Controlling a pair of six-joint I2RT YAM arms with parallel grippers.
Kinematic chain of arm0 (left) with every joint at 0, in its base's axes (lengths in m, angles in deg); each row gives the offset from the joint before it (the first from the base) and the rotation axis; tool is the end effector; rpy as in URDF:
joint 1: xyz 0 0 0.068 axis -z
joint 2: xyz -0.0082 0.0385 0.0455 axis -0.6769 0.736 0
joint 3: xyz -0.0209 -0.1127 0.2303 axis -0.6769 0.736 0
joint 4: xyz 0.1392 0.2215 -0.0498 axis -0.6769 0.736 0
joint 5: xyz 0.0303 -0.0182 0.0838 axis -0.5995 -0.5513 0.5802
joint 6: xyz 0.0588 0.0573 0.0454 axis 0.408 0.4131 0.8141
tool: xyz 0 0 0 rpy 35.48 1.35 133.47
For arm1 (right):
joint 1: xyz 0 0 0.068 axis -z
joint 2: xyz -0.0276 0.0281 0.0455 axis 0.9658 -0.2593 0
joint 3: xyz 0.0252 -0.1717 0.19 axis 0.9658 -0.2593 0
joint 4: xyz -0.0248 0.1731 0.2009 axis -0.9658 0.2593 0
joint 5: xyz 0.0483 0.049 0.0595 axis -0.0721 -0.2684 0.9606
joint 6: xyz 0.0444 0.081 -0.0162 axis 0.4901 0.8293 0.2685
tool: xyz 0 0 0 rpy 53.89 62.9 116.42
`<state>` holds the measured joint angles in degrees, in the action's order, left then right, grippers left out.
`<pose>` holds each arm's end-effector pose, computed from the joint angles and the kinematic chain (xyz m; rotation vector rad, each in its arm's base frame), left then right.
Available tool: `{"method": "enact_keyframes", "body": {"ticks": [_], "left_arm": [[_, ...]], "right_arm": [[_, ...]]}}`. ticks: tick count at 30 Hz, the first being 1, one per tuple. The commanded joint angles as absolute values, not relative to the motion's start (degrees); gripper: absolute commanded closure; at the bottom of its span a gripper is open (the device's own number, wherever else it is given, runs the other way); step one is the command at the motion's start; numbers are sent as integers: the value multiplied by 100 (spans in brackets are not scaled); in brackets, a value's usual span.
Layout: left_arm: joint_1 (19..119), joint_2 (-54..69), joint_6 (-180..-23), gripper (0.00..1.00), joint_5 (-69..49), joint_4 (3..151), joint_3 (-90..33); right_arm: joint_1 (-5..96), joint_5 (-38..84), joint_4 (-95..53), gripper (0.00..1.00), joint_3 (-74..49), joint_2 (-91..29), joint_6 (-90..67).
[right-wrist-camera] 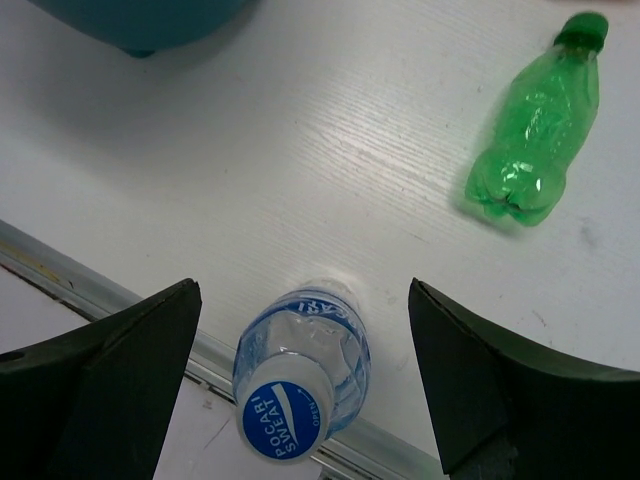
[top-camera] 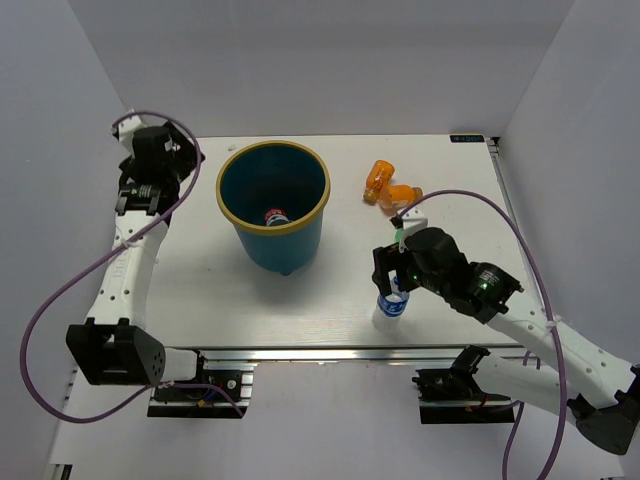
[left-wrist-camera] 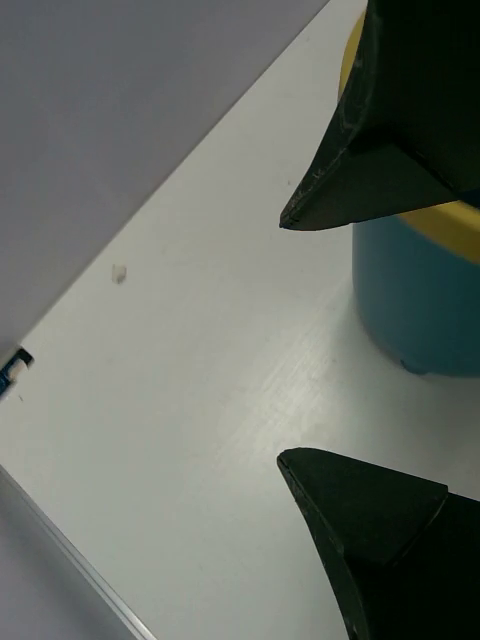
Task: Put the plastic bottles in the bin
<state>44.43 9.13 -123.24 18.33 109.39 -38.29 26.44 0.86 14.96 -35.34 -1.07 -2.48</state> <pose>0.3499 0.0177 0.3683 -0.7473 1.8454 -0.0442 0.1747 0.1664 0.2827 -0.4828 2.1348 0.3726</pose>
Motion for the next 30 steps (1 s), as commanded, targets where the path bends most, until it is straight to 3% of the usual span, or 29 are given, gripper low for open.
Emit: {"method": "enact_keyframes", "body": {"ticks": [1, 5, 7, 9, 11, 14, 20, 30], "left_arm": [[4278, 342, -12876, 2, 2201, 10635, -3179], [4269, 183, -13061, 2, 2337, 10460, -2413], [4269, 192, -13166, 2, 2380, 10503, -2193], [4269, 192, -13272, 2, 2337, 10442, -2018], [4269, 148, -13298, 2, 2065, 10267, -1877], [4269, 35, -13369, 2, 2063, 10196, -1639], [4269, -300, -13378, 2, 2415, 10266, -1331], [4269, -827, -13281, 2, 2705, 10354, -857]], "right_arm": [[2584, -163, 1416, 12, -3812, 98, 131], [2584, -323, 1091, 14, -4190, 405, 203], [2584, -200, 792, 24, -4383, 458, 133], [2584, -164, 520, 45, -4524, 520, 88], [2584, -138, 457, 54, -4542, 538, 80], [2584, -76, 448, 75, -4446, 564, 44], [2584, 161, -192, 88, -3831, 634, -473], [2584, -735, -2109, 90, -1723, -208, -1589]]}}
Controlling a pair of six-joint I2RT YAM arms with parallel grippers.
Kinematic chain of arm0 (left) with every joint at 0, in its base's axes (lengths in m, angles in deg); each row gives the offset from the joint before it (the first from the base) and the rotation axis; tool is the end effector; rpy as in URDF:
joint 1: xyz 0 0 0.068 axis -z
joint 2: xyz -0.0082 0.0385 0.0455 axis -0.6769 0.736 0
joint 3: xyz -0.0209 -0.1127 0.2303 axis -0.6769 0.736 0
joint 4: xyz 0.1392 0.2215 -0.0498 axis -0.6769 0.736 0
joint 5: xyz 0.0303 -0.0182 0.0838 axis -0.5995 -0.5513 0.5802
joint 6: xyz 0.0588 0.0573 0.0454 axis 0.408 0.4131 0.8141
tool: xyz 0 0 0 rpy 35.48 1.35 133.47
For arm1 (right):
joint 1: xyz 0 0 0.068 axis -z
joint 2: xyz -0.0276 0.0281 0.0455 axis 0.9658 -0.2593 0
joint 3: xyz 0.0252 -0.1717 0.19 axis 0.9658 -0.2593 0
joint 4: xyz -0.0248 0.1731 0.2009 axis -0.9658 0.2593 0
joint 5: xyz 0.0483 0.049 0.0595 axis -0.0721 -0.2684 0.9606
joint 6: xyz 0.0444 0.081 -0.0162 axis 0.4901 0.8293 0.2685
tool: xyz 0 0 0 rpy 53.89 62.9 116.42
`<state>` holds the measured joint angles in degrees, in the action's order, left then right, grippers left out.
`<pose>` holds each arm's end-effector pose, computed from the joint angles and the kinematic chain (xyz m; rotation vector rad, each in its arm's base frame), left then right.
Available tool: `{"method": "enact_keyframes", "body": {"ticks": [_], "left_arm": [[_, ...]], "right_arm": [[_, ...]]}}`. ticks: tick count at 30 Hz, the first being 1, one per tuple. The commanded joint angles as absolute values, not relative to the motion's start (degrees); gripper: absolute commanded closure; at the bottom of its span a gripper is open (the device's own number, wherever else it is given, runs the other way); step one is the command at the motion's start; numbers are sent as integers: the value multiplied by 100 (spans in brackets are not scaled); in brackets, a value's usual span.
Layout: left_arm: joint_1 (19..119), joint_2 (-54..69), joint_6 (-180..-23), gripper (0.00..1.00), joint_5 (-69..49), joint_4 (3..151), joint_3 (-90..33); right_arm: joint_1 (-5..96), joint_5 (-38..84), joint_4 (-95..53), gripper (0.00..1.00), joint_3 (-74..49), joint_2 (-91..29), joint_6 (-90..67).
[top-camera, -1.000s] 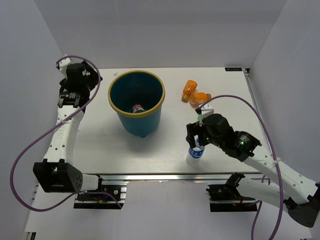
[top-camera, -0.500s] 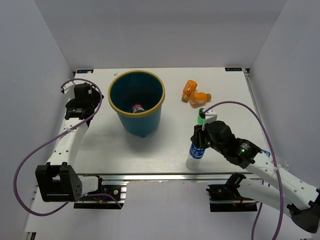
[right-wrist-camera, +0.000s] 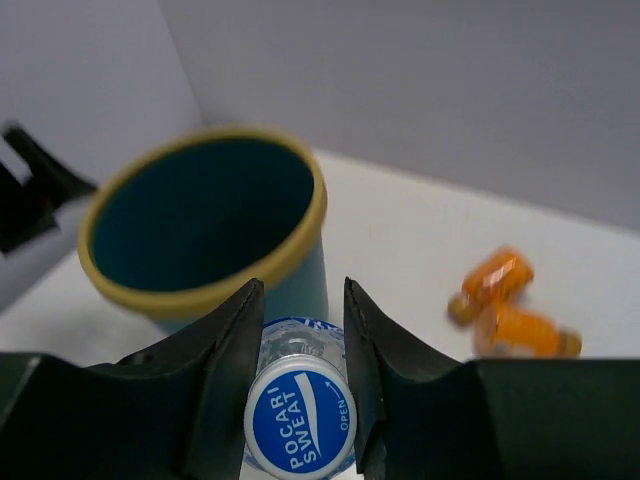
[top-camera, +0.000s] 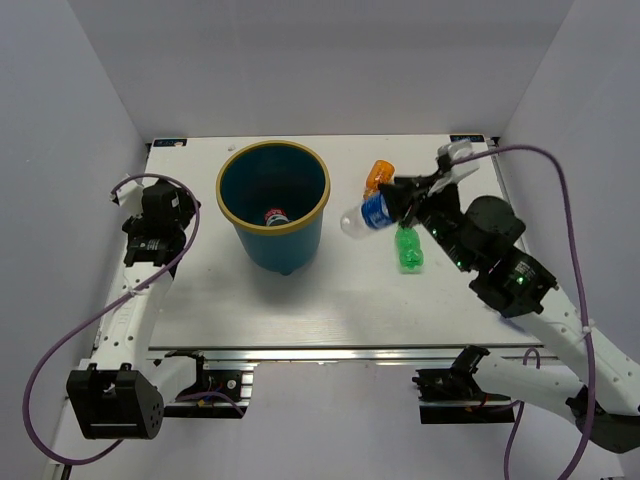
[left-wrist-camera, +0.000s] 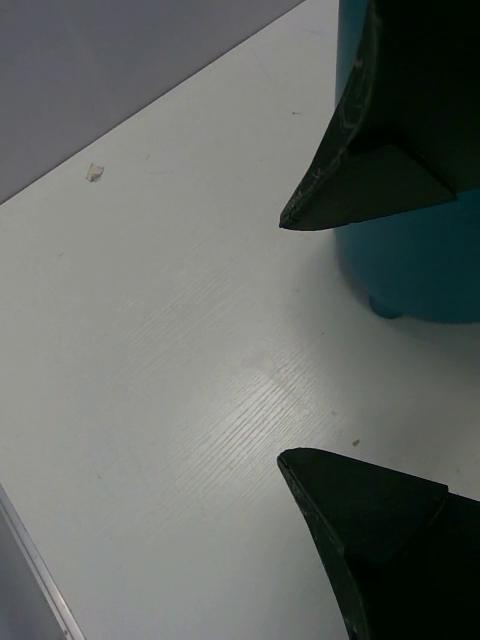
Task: Put the plastic bottles in the bin
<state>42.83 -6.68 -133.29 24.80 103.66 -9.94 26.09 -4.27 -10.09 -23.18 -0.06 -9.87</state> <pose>0.2848 0.0365 0.2755 -1.0019 1.8150 0.0288 0.1799 0.1636 0.4329 -0.2727 1.5220 0.5411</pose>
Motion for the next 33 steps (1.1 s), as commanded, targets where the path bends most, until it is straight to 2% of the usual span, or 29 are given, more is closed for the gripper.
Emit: {"method": "enact_keyframes", "body": {"ticks": [1, 5, 9, 13, 16, 19, 20, 22, 29, 33], "left_arm": [[4269, -845, -13281, 2, 2784, 10354, -830], [4269, -784, -13255, 2, 2811, 10310, -769], [4269, -608, -13193, 2, 2864, 10266, -725], [4269, -502, -13176, 2, 2969, 10310, -742], [4269, -520, -13158, 2, 2969, 10284, -733], [4269, -590, -13167, 2, 2969, 10257, -690], [4269, -607, -13158, 2, 2969, 10249, -663], [4269, -660, -13175, 2, 3048, 10240, -637], [4269, -687, -13123, 2, 3075, 10213, -619], [4269, -687, -13088, 2, 3048, 10187, -619]], "right_arm": [[2584, -709, -2301, 90, -1503, -488, -1869], [2584, -490, -2618, 90, -439, -1324, -2302], [2584, 264, -2602, 88, 562, -2212, -2364], [2584, 530, -2576, 85, 837, -3056, -2144], [2584, 802, -2453, 77, 985, -3555, -1925], [2584, 1092, -1980, 43, 1432, -4031, -1854], [2584, 1102, -1899, 20, 1548, -4120, -1880], [2602, 892, -1759, 11, 1837, -4313, -1898], [3119, 934, -1258, 11, 1814, -3885, -1618], [4451, 1444, -1134, 11, 690, -3331, -784]]}}
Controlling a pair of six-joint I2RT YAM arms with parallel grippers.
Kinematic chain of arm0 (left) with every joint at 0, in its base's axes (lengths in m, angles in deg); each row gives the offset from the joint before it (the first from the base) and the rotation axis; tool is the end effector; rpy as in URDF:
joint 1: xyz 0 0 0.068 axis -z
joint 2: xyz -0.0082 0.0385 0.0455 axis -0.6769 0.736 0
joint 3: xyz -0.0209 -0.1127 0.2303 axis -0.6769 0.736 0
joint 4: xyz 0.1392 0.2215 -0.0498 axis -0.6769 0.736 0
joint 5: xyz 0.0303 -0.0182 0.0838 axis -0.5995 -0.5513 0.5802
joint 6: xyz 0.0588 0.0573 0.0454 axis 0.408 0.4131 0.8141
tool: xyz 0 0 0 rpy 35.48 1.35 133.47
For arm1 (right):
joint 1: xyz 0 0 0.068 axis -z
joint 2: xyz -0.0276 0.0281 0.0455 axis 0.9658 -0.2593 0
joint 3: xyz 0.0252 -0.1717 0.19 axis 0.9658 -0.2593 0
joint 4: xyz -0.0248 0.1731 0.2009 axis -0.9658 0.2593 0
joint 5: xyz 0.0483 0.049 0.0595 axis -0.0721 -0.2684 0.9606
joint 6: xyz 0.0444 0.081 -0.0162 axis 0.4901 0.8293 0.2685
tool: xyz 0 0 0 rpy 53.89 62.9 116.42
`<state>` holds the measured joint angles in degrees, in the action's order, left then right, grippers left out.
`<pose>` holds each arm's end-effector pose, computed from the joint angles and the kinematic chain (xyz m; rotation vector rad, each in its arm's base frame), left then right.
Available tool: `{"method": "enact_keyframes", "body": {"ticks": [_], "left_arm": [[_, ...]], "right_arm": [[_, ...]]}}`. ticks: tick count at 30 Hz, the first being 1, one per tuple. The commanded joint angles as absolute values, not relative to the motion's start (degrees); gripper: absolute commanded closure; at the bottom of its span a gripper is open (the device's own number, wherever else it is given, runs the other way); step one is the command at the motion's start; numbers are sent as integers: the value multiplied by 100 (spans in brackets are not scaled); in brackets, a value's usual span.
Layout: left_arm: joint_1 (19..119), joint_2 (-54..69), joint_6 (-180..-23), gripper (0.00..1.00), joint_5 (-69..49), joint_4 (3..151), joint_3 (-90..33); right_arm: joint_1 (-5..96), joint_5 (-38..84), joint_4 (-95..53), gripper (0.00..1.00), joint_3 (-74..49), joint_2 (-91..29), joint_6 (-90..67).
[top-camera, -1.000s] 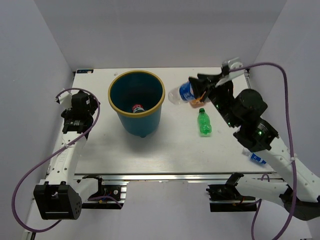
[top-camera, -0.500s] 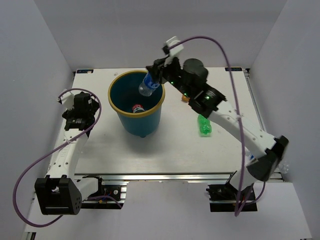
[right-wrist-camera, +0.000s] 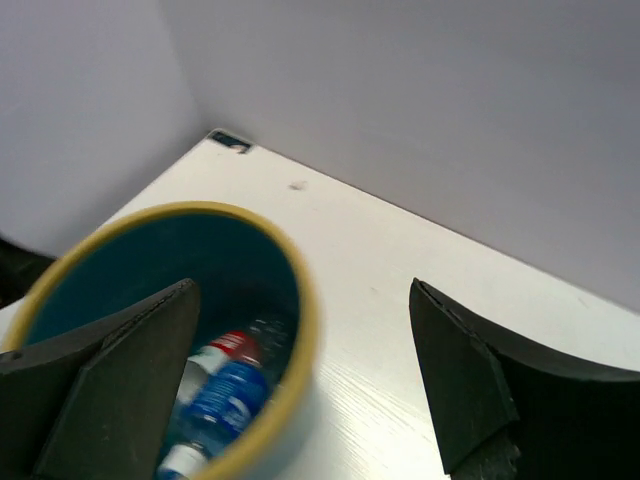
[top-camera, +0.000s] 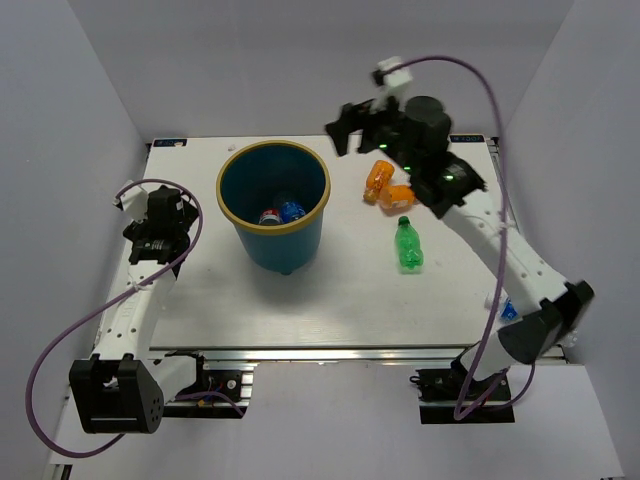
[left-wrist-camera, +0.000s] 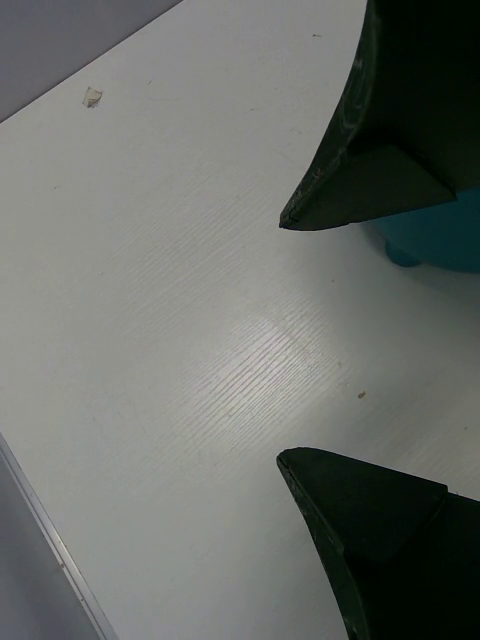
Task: Put the plastic bottles in the bin
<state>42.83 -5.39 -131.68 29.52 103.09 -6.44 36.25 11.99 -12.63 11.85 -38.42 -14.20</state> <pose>0.2819 0.0426 0.2496 -1.0151 1.8530 0.1678 0.3190 0.2500 0.4752 -0.4248 1.4994 0.5517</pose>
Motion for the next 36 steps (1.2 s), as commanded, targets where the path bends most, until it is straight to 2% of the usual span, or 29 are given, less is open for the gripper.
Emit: {"method": "enact_keyframes", "body": {"ticks": [1, 5, 7, 9, 16, 20, 23, 29, 33, 36], "left_arm": [[4269, -687, -13079, 2, 3040, 10178, -619], [4269, -687, -12860, 2, 2838, 9994, -672], [4269, -660, -12693, 2, 2671, 9924, -751], [4269, -608, -12465, 2, 2346, 9792, -882], [4269, -783, -12095, 2, 1854, 9634, -901], [4269, -906, -12007, 2, 1169, 9282, -690], [4269, -906, -11980, 2, 1176, 9255, -672], [4269, -906, -12007, 2, 1150, 9071, -401], [4269, -933, -11998, 2, 1334, 9097, -329], [4269, -1003, -12007, 2, 1440, 9097, -294]], "right_arm": [[4682, 1636, -1099, 11, 409, -3234, -573], [5203, 325, -502, 11, -795, -2900, -431], [5361, 65, -361, 11, -1516, -2872, -395], [5606, 73, -352, 11, -2016, -2977, -264], [5845, 328, -439, 11, -2432, -4014, -412], [5854, 713, -658, 11, -2511, -4629, -325], [5854, 1213, -922, 13, -2686, -4875, -193], [5845, 1444, -914, 27, -2854, -4755, -61], [5836, 1427, -783, 56, -2942, -4324, -114], [5652, 1725, -607, 60, -2707, -3727, -315]]}}
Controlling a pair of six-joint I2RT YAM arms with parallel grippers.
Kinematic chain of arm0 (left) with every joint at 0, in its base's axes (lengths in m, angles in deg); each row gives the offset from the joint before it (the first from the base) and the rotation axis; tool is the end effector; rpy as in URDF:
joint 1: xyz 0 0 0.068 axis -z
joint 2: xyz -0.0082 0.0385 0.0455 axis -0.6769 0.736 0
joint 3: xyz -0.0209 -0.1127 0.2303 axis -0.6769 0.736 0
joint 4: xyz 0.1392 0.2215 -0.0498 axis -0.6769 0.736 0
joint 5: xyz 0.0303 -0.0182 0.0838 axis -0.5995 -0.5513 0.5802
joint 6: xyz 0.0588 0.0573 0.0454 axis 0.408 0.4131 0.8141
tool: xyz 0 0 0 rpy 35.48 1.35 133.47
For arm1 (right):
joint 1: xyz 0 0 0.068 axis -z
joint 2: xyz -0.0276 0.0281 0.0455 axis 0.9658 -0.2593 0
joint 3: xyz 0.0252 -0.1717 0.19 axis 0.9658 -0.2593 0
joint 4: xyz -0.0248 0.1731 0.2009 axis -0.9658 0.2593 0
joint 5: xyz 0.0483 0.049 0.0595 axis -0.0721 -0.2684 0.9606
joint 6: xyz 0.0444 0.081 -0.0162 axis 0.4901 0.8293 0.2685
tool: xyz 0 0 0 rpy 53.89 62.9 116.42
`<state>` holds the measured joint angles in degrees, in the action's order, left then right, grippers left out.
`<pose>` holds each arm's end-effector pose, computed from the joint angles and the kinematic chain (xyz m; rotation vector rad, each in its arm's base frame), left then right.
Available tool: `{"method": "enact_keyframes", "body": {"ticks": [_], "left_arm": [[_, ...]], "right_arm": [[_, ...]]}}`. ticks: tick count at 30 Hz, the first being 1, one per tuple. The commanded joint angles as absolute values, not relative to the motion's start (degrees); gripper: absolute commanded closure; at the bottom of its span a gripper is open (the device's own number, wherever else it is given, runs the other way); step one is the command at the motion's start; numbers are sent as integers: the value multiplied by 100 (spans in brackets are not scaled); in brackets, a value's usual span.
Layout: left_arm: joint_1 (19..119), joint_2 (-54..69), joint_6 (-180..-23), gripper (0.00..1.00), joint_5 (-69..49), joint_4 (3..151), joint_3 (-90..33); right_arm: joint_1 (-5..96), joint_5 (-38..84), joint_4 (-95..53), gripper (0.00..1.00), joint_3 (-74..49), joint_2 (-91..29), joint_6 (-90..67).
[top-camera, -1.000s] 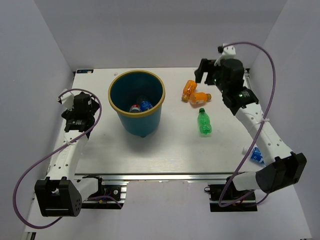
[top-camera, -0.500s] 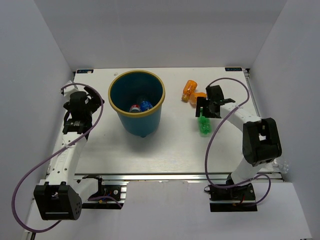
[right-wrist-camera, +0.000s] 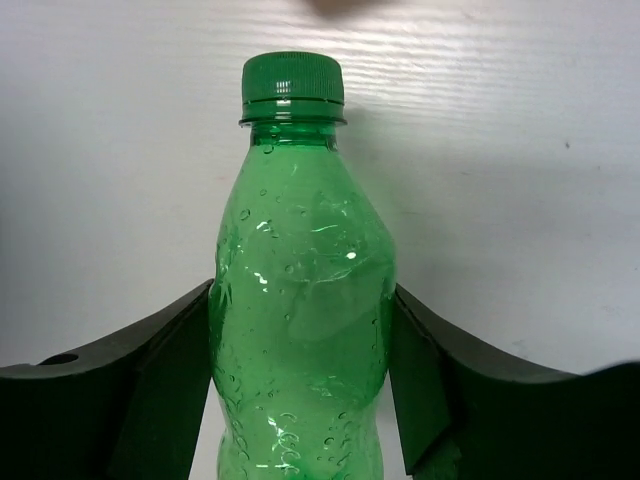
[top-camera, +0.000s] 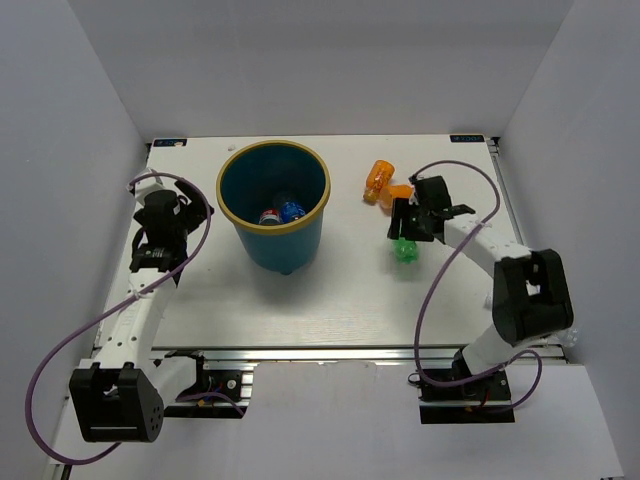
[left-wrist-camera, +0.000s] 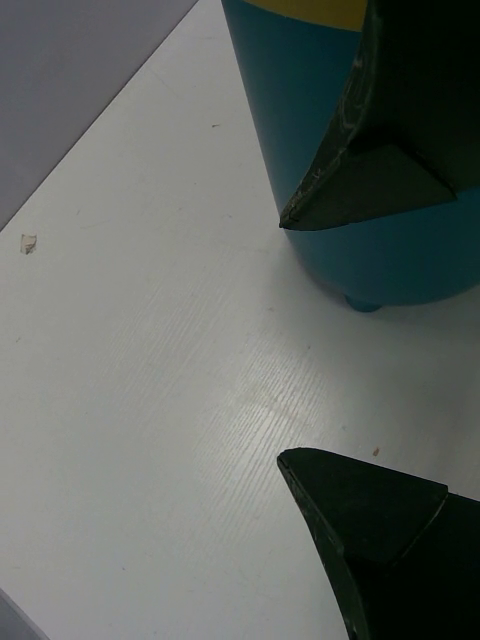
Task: Put the plastic bottles in the bin
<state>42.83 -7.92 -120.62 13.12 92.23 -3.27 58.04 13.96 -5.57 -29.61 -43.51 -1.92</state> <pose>0.2943 0.0203 0.2595 -0.6837 1.8987 -0.0816 0.3574 0.1072 0.1415 -0.0067 2.4819 0.2273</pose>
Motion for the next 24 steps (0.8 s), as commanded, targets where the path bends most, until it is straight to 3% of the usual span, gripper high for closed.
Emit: {"method": "enact_keyframes", "body": {"ticks": [1, 8, 12, 16, 17, 18, 20, 23, 24], "left_arm": [[4269, -1021, -12015, 2, 1405, 9062, -277], [4269, -1100, -12033, 2, 1483, 9088, -180], [4269, -1179, -12033, 2, 1642, 9088, -136], [4269, -1170, -12007, 2, 1773, 9106, -127], [4269, -1144, -11989, 2, 1843, 9115, -136], [4269, -1135, -11989, 2, 2001, 9158, -144], [4269, -1109, -11998, 2, 2116, 9211, -180], [4269, -1144, -12033, 2, 2257, 9203, -153], [4269, -1144, -12050, 2, 2292, 9220, -162]], "right_arm": [[5504, 1900, -563, 60, -2575, -3377, -386], [4379, 2393, -704, 56, -625, -2591, -1115], [3561, 2621, -563, 54, 729, -3275, -1668], [3078, 2999, -62, 53, 2416, -4678, -1784], [3024, 3052, -18, 49, 2828, -4883, -1784], [2989, 3096, 9, 37, 2954, -5216, -1862], [2883, 3150, 87, 32, 3348, -5499, -2047], [2865, 2974, 395, 11, 3841, -5957, -2056], [2865, 2904, 439, 11, 4043, -6044, -2065]]}}
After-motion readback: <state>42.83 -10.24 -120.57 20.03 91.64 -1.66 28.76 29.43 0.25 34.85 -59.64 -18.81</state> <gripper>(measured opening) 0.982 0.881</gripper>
